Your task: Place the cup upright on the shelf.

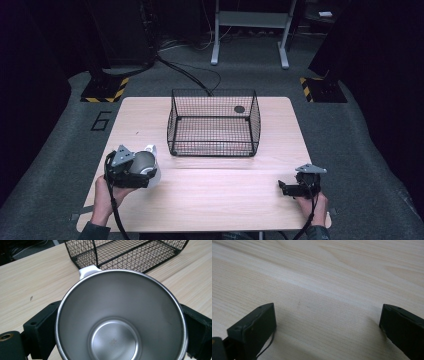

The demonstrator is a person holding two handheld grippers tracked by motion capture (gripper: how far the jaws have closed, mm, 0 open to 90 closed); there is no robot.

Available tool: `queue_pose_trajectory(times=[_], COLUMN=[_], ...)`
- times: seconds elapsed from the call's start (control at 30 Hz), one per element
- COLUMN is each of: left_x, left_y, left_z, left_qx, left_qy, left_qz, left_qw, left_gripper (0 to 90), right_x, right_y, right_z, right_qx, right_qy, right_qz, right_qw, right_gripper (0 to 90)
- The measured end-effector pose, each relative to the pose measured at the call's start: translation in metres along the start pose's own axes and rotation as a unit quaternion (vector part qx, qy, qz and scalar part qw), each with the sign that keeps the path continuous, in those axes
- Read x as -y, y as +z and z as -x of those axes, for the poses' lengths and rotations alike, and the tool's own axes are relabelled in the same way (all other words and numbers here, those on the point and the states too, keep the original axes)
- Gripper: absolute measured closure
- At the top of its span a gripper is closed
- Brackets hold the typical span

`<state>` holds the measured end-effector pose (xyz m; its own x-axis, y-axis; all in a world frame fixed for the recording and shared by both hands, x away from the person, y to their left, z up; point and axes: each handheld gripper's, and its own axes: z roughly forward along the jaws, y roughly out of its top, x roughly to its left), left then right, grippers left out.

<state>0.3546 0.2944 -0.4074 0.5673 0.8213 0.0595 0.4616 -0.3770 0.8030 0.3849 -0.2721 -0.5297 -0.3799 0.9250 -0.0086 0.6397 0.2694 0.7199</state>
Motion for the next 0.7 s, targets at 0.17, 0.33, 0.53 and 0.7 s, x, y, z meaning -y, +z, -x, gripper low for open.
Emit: queue_pose_trajectory(times=[0.17,0.33,0.53,0.7], left_x=[-0.006,-0.012,-0.02,-0.027], left_y=[0.003,0.007,0.01,0.014], left_z=[0.005,0.01,0.016,0.022], left_qx=[0.011,0.021,0.039,0.05], left_qy=[0.009,0.017,0.027,0.039], left_qz=[0.003,0.004,0.002,0.002], left_qw=[0.9999,0.9996,0.9989,0.998], left_gripper=[6.2,6.2,6.2,6.2], right_x=[0.0,0.0,0.0,0.0], right_y=[0.0,0.0,0.0,0.0], right_z=[0.0,0.0,0.0,0.0], right_qx=[0.0,0.0,0.0,0.0], right_qy=[0.0,0.0,0.0,0.0], right_qz=[0.0,0.0,0.0,0.0], right_qw=[1.0,1.0,1.0,1.0], right_gripper=[0.4,0.4,0.4,0.4])
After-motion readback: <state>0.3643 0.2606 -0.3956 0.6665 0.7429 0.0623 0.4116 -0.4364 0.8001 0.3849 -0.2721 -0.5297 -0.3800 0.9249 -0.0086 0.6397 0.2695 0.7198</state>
